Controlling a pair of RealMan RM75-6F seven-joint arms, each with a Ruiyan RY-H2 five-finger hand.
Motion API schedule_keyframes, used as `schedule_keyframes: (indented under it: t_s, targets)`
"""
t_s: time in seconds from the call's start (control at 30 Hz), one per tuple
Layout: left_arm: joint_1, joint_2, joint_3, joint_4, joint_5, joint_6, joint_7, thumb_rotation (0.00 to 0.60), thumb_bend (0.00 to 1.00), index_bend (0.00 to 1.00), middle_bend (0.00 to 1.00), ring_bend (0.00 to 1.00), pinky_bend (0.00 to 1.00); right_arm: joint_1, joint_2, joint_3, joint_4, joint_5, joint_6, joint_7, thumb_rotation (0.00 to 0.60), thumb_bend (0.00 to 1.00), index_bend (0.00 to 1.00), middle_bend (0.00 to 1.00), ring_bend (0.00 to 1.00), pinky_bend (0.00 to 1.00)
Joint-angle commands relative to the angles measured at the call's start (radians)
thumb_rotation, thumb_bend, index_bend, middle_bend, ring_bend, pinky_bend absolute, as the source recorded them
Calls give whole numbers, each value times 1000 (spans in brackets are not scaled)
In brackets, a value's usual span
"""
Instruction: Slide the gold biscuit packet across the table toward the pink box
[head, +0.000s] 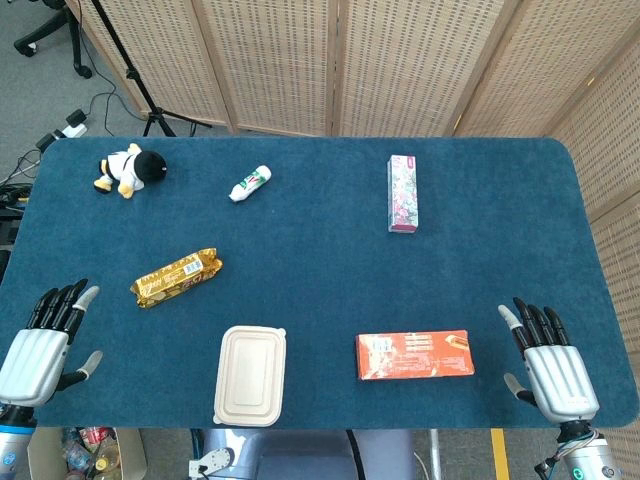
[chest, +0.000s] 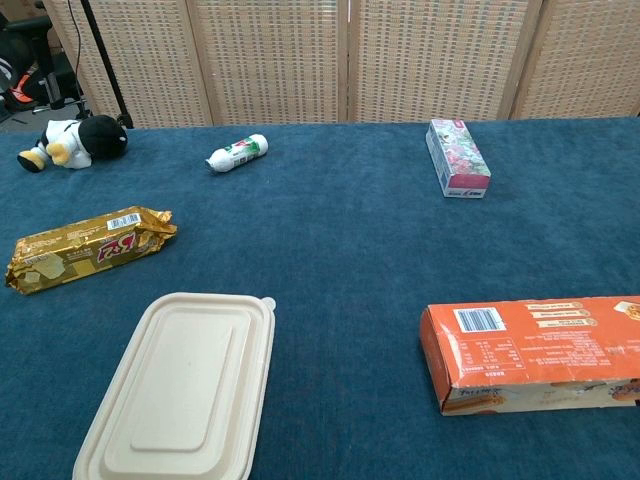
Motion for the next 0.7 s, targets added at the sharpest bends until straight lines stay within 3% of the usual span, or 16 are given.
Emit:
schedule_keyframes:
  t_s: [0.03, 0.33, 0.5, 0.7]
  targets:
    - [-3, 4, 0, -5, -8, -7, -3, 600, 289, 0, 0, 0, 0, 0, -1, -1, 1, -1, -2, -2, 600, 260, 7, 0, 0, 0]
    - [-26, 33, 4, -69, -70, -81, -73, 600, 290, 0, 0, 0, 0, -1, -2, -2, -3, -3, -1, -5, 600, 260, 7, 0, 0, 0]
    - [-84, 119, -2, -161, -195, -230, -130, 600, 290, 0, 0, 0, 0, 0, -1, 1, -2, 0, -2, -4, 600, 260, 7, 0, 0, 0]
    - [-180, 263, -35, -282, -375, -467, -345, 600, 290, 0, 0, 0, 0, 2, -4, 2, 0, 5, -6, -7, 600, 260, 7, 0, 0, 0]
